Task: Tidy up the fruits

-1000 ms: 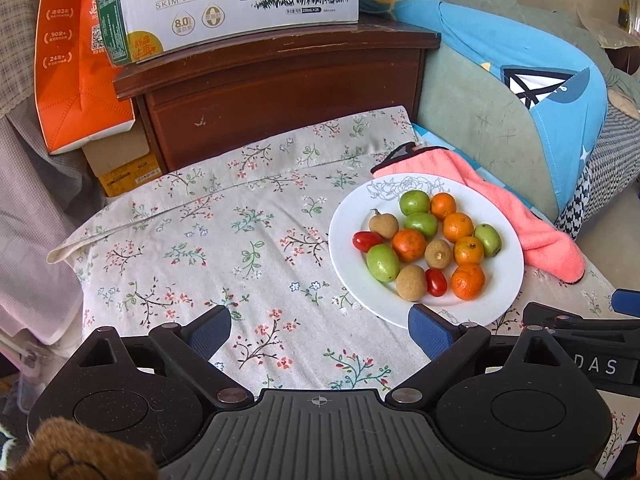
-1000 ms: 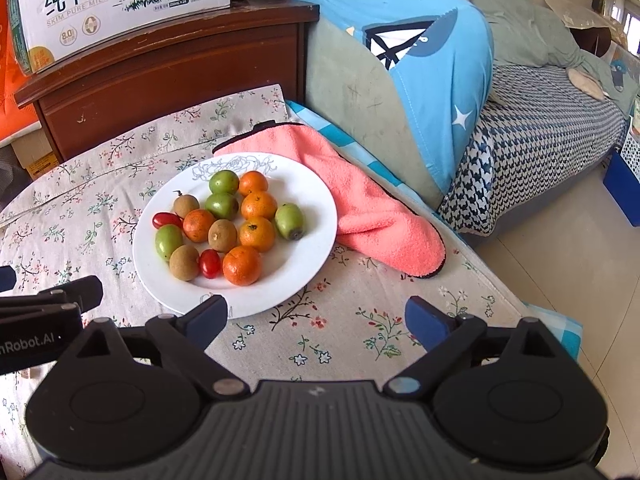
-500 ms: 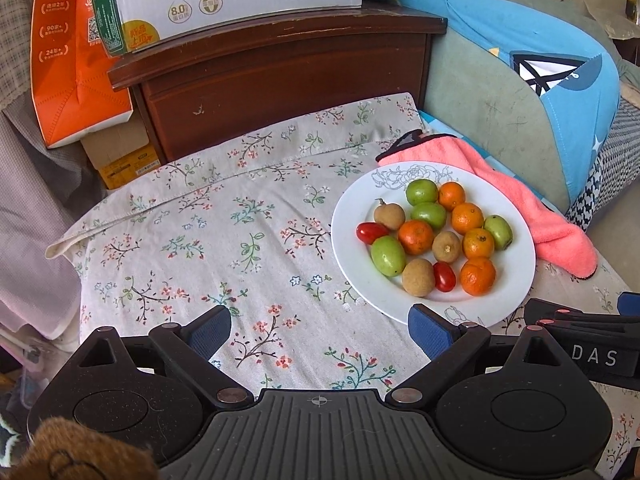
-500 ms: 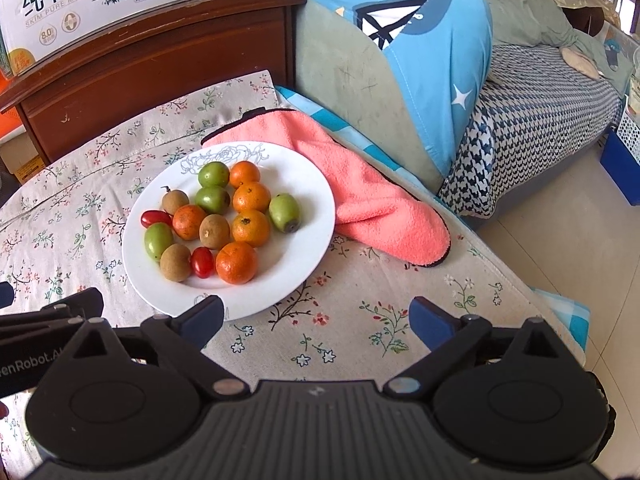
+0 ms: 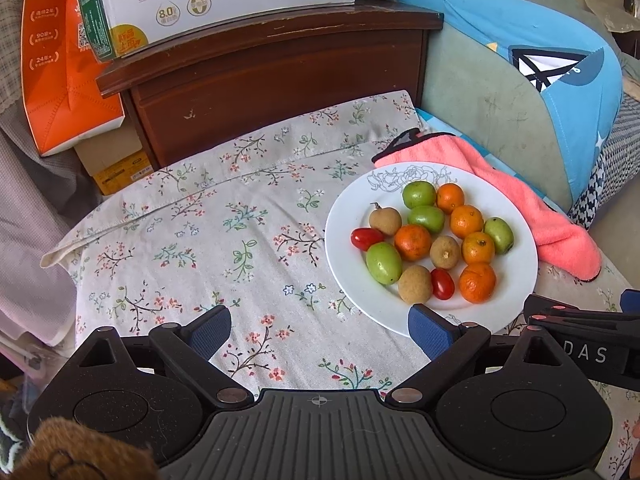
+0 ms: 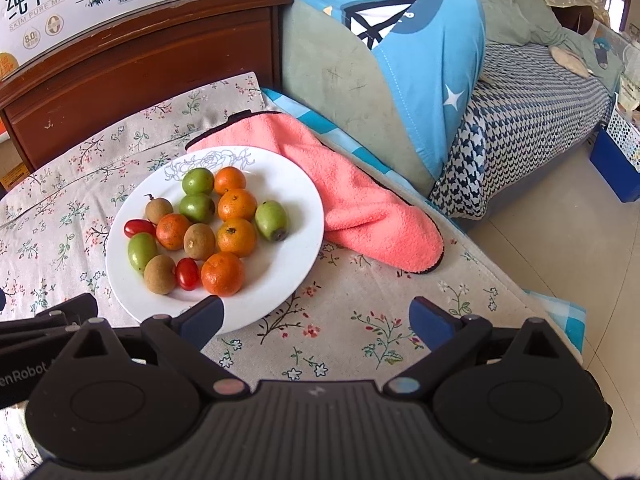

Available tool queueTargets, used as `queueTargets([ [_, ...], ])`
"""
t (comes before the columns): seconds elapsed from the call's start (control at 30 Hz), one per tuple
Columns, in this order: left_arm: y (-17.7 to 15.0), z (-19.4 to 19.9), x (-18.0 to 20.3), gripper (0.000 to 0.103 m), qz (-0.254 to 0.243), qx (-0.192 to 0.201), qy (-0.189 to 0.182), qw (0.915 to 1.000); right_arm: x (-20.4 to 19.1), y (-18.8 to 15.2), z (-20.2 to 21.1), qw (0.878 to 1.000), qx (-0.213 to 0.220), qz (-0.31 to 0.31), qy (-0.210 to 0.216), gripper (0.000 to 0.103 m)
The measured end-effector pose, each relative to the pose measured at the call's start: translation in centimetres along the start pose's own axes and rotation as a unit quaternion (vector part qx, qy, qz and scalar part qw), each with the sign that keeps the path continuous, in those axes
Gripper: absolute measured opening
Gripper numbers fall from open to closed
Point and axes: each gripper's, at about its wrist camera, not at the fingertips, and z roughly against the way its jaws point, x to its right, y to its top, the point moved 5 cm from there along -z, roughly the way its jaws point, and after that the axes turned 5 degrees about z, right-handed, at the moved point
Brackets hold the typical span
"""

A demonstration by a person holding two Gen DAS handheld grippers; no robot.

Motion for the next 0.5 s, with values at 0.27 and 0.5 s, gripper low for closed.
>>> queueTargets([
  [0.27, 0.2, -0.8, 0.0, 0.096, -0.003, -0.007, 0.016, 0.9998, -0.2, 0.3, -0.8, 1.0, -0.007, -0.002, -0.001, 0.099],
  [0.5, 0.0, -1.2, -0.2, 0.096, -0.005, -0.015, 0.026, 0.9995, -0.3, 0.2, -0.8, 1.0, -0.01, -0.003, 0.004, 0.099],
])
